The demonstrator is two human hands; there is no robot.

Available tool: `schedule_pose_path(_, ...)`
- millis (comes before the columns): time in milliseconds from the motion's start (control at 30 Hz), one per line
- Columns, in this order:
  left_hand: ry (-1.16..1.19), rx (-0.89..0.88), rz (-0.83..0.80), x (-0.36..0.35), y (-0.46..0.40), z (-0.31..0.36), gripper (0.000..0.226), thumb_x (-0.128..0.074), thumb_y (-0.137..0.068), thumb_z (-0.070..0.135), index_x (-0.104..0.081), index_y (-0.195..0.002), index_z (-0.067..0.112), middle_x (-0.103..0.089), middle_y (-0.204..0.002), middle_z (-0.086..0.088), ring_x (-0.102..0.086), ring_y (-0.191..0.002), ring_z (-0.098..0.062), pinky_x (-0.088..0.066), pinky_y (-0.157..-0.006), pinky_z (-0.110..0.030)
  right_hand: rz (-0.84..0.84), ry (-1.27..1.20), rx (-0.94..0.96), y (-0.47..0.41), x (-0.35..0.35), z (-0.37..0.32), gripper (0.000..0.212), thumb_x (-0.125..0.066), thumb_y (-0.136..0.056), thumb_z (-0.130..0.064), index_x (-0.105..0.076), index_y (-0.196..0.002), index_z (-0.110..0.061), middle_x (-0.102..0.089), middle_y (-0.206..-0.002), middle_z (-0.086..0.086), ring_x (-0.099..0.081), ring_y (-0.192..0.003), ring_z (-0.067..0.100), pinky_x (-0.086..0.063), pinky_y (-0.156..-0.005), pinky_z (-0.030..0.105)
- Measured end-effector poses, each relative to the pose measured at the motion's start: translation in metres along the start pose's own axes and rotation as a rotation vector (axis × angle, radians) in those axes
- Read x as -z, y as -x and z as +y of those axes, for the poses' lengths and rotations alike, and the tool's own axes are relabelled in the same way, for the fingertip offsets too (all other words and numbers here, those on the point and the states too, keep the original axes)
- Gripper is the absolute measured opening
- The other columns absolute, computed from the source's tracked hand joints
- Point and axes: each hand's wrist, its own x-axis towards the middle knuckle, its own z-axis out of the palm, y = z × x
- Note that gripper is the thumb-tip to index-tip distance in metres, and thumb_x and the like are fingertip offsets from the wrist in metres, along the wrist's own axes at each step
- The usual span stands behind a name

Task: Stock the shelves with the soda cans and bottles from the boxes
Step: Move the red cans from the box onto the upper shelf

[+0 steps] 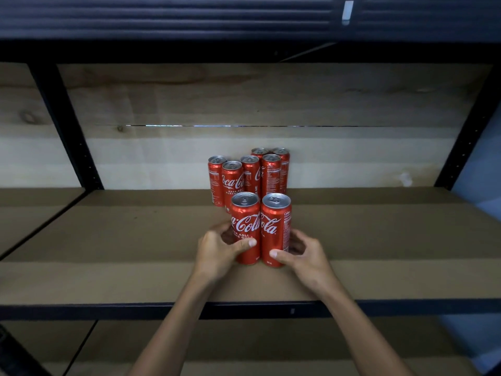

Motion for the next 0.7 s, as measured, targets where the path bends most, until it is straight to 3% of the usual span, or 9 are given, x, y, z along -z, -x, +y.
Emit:
schedule_pose_path(67,0.052,0.021,0.008,-0.006,-0.009,0.002,0.046,-0.089,-0.066,0.027,-0.071,-0.108,0.021,-0.075,-0.096,0.009,-0.07,-0.085,-0.001,-0.057,-0.087,-0.028,0.044,0.018,-0.013,-0.01,-0.004,0.001,0.049,-0.086,-0.073,-0.015,-0.062,-0.113,-0.03,-0.073,-0.106,-0.008,-0.069,-0.096,0.005,-0.055,-0.087,0.025)
schedule_pose_path(167,0.125,0.044,0.045,-0.017,-0.03,0.003,0.045,-0.082,-0.075,0.011,-0.063,-0.116,0.012,-0.069,-0.102,0.006,-0.064,-0.082,0.006,-0.052,-0.073,-0.008,0.089,-0.019,-0.028,-0.031,-0.009,0.0,0.047,-0.083,-0.075,-0.007,-0.062,-0.113,-0.024,-0.072,-0.104,-0.003,-0.068,-0.089,0.005,-0.054,-0.075,0.014)
schedule_pose_path(300,0.011,-0.009,0.143,-0.034,-0.06,-0.007,0.048,-0.084,-0.073,0.024,-0.063,-0.116,0.018,-0.07,-0.11,-0.002,-0.068,-0.099,-0.018,-0.054,-0.087,-0.029,0.164,-0.008,-0.014,-0.064,-0.015,0.001,0.047,-0.08,-0.074,0.003,-0.059,-0.111,-0.016,-0.068,-0.102,0.005,-0.062,-0.079,0.001,-0.05,-0.064,0.007)
schedule_pose_path(367,-0.112,-0.043,0.178,-0.039,-0.072,-0.008,0.049,-0.084,-0.073,0.029,-0.065,-0.113,0.01,-0.071,-0.107,-0.008,-0.068,-0.095,-0.022,-0.048,-0.08,-0.018,0.205,0.014,0.007,-0.078,-0.017,0.005,0.048,-0.08,-0.074,0.003,-0.062,-0.116,-0.011,-0.068,-0.104,0.007,-0.062,-0.078,0.001,-0.049,-0.065,0.007)
schedule_pose_path(433,-0.218,-0.059,0.222,-0.044,-0.083,-0.005,0.054,-0.084,-0.072,0.035,-0.064,-0.112,0.005,-0.07,-0.104,-0.012,-0.066,-0.092,-0.027,-0.045,-0.076,-0.02,0.234,0.026,0.024,-0.091,-0.018,0.009,0.049,-0.079,-0.075,0.002,-0.061,-0.12,-0.008,-0.067,-0.102,0.003,-0.063,-0.079,0.001,-0.05,-0.067,0.008)
schedule_pose_path(567,-0.247,0.013,0.306,-0.055,-0.095,0.0,0.067,-0.085,-0.068,0.042,-0.054,-0.115,0.007,-0.065,-0.113,-0.013,-0.062,-0.103,-0.031,-0.052,-0.086,-0.042,0.308,0.028,0.022,-0.111,-0.02,0.018,0.044,-0.08,-0.076,-0.002,-0.055,-0.111,-0.012,-0.07,-0.106,0.01,-0.067,-0.084,0.015,-0.057,-0.078,0.029)
schedule_pose_path(700,-0.307,0.014,0.301,-0.063,-0.101,0.005,0.051,-0.08,-0.077,0.039,-0.056,-0.103,0.003,-0.066,-0.106,-0.015,-0.062,-0.099,-0.033,-0.05,-0.081,-0.04,0.377,0.108,0.006,-0.126,-0.024,0.028,0.049,-0.084,-0.071,-0.012,-0.041,-0.096,-0.017,-0.065,-0.087,-0.001,-0.067,-0.082,0.021,-0.056,-0.083,0.05)
